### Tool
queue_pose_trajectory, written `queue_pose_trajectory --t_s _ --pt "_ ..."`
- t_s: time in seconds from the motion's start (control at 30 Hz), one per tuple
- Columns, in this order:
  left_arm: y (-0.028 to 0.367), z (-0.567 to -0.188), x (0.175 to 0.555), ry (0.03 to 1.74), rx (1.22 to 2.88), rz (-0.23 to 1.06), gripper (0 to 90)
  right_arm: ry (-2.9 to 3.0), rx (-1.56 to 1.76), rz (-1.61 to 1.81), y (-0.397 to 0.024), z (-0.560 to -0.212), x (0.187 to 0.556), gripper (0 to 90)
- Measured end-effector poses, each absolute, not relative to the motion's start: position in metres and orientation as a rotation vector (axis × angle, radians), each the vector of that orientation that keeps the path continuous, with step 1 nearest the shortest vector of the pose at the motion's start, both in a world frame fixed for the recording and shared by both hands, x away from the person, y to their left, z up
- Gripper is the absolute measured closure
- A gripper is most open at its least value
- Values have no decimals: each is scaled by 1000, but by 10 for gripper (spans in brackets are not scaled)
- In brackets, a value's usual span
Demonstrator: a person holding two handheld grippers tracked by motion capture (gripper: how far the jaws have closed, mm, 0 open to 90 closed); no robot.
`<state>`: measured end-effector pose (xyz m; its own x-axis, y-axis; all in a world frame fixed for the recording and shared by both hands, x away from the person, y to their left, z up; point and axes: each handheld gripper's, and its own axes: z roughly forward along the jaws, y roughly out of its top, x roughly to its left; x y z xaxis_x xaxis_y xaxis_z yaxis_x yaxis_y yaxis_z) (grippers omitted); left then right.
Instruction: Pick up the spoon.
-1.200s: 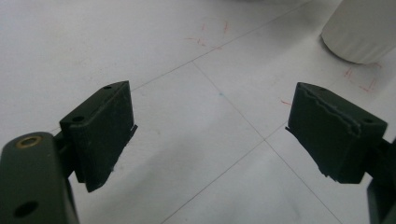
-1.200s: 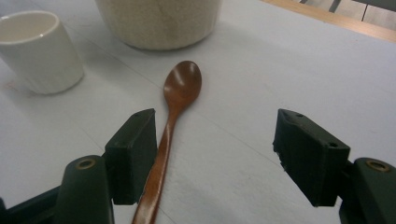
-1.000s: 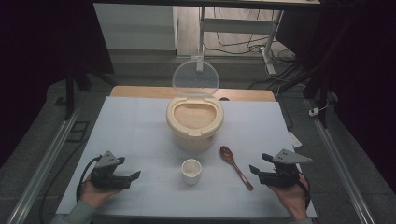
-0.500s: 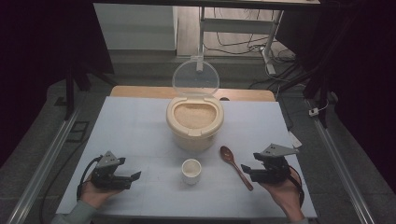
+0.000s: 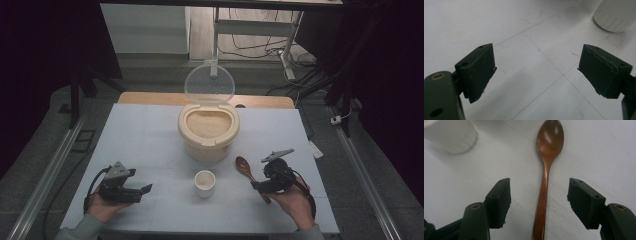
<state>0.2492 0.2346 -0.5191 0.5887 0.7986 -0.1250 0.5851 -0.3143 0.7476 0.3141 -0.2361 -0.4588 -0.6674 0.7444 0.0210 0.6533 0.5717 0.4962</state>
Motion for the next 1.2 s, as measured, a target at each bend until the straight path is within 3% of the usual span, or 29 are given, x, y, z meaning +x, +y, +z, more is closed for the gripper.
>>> queue_pose_trajectory --t_s 0.4,0.93,1.0,1.2 --pt "234 -522 250 1100 2042 343 134 2660 1210 561 -234 -486 322 400" --pt "234 -523 250 1099 2054 339 133 2674 1201 445 -226 -496 323 612" --pt "234 -523 250 1100 2056 338 132 2668 1194 413 -222 -496 325 689" --pt "233 -524 251 1103 2061 338 132 2679 1248 385 -219 -496 330 737"
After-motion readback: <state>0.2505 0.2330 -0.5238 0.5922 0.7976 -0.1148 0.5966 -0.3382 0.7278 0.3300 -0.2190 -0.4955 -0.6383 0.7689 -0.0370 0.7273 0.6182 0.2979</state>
